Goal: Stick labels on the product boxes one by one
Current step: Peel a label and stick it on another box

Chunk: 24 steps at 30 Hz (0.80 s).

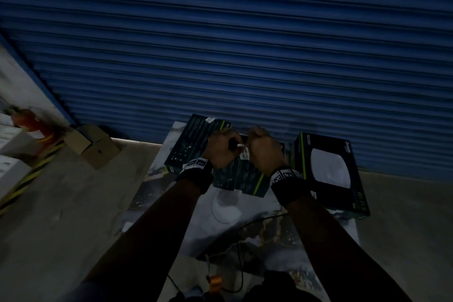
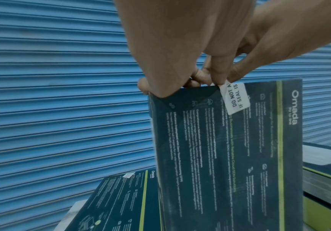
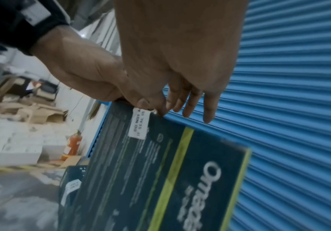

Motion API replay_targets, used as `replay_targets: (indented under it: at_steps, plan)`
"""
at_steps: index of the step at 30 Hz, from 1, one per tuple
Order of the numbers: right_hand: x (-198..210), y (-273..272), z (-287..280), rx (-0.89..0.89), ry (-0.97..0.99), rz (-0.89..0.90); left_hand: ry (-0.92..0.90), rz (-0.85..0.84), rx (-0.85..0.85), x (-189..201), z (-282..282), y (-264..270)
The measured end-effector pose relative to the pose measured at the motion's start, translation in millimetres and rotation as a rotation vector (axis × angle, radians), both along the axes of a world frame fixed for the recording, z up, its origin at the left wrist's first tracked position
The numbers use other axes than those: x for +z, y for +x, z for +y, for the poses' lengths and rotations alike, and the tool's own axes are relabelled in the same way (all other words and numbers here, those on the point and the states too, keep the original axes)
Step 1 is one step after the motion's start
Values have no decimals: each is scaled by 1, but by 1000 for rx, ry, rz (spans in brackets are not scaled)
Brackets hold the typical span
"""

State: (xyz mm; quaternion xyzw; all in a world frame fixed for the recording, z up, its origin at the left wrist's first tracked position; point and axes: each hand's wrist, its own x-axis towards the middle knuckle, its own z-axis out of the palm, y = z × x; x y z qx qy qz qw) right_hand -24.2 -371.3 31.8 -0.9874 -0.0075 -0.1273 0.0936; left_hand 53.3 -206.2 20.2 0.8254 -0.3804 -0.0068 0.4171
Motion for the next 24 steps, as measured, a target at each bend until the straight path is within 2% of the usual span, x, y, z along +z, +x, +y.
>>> replay_targets:
  at_steps: [7, 12, 18, 21, 24]
  plan:
    - [3, 5, -8, 85, -33, 57, 2, 20, 1, -1, 2, -3]
    - [3, 2, -12, 256, 49, -1, 14, 26, 7, 1, 2, -5]
    - [-4, -6, -14, 100, 298, -113, 10, 15, 10, -2, 4, -4]
    - [-4, -9, -10, 72, 318, -124, 13, 18, 10, -1, 2, -3]
    - [-4, -9, -5, 97, 258, -151, 3, -1, 9, -1, 2, -1]
